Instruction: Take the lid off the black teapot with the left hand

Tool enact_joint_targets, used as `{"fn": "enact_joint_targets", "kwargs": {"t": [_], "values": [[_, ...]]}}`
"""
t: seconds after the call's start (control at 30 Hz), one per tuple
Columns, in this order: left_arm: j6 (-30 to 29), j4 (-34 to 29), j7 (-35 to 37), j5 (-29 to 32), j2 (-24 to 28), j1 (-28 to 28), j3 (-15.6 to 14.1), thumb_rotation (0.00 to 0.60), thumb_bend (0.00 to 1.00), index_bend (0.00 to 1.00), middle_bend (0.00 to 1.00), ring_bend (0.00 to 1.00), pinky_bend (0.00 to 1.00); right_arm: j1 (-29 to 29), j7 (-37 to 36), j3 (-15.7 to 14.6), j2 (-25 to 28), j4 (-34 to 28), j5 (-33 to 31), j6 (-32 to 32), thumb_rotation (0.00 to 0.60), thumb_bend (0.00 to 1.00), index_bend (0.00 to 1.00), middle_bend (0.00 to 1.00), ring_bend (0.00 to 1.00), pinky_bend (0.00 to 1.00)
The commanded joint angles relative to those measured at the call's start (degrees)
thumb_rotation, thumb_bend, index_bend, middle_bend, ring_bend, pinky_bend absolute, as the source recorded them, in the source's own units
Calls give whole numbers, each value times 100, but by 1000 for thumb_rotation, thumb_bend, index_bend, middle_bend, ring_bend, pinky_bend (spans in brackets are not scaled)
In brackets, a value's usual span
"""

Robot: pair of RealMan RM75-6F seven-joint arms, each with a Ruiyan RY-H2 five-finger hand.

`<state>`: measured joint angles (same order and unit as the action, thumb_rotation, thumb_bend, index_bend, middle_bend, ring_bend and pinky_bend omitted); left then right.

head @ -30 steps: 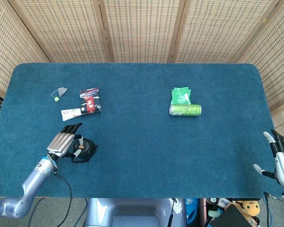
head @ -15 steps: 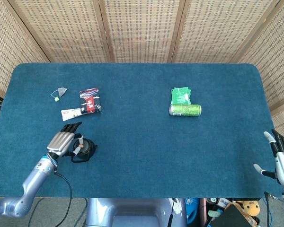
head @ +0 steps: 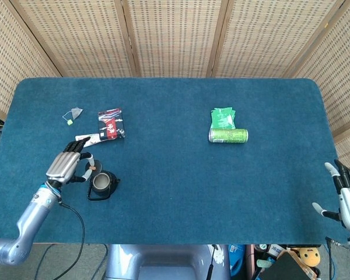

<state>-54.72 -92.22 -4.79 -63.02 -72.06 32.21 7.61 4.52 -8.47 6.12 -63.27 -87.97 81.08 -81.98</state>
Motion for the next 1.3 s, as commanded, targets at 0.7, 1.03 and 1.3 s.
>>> {"fn": "enact_joint_targets", "kwargs": {"t": [0.7, 1.03, 1.3], "values": [[1013, 2387, 1444, -30, -911, -39, -39, 600, 468, 321, 0, 0, 0, 20, 107, -6, -39, 0, -43, 53, 600, 0, 0, 0, 0, 0], [295, 1608, 1661, -523, -415, -332, 10, 600, 381, 0, 0, 0, 0, 5, 62, -15, -4, -32, -2, 18, 600, 0, 0, 0, 0, 0], [-2159, 876, 799, -1203, -143, -1446, -183, 600, 193, 0, 0, 0, 0, -30, 73, -17, 12, -51, 68, -98, 600, 0, 0, 0, 0, 0]]}}
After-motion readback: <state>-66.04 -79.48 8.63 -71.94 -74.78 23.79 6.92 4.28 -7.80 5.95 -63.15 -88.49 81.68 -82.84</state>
